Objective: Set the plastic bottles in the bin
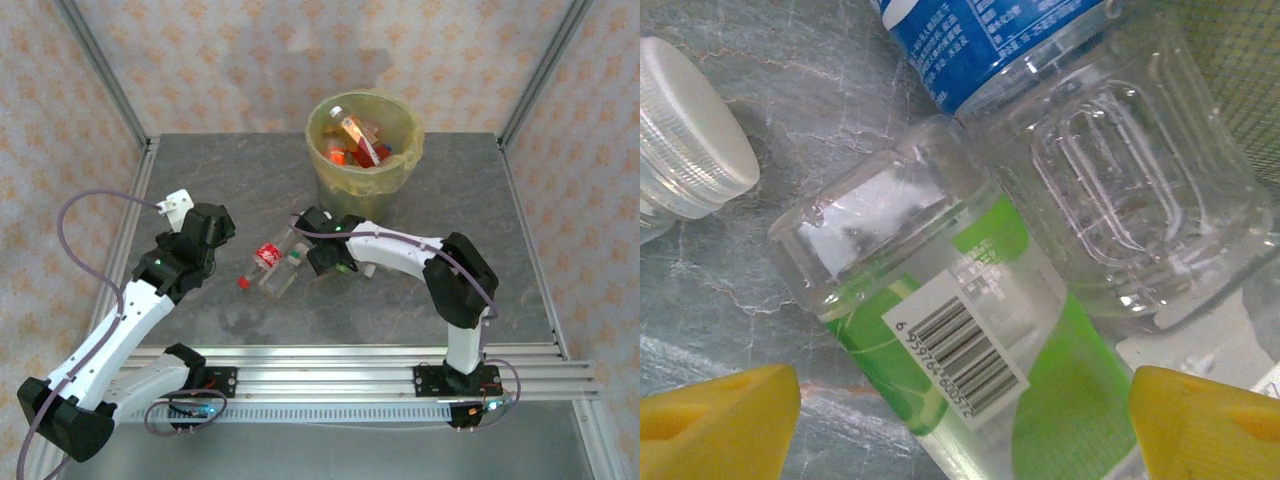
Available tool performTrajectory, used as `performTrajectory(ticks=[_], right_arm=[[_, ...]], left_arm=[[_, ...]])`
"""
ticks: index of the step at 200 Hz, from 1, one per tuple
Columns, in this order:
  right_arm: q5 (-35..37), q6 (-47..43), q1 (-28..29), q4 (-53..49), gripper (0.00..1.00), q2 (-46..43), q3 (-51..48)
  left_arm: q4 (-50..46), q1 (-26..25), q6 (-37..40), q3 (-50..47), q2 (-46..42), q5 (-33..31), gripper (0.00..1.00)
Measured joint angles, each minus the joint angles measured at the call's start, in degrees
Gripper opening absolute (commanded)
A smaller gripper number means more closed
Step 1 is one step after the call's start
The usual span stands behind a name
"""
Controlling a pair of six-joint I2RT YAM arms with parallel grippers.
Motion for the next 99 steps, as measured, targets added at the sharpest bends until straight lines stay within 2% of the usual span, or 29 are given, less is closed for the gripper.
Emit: performTrajectory(ticks=[58, 99], right_arm=[[-0.74, 0.11, 0.00, 0.83, 0.71, 0.26, -0.26], [-3.23, 1.03, 0.07, 1.90, 0.68, -1.86, -2.34]], left_arm=[[-0.02, 0.28, -0.02, 0.00, 0.00, 0.00, 1.00], [-0.02, 0.28, -0.02, 0.00, 0.00, 0.00, 1.00]])
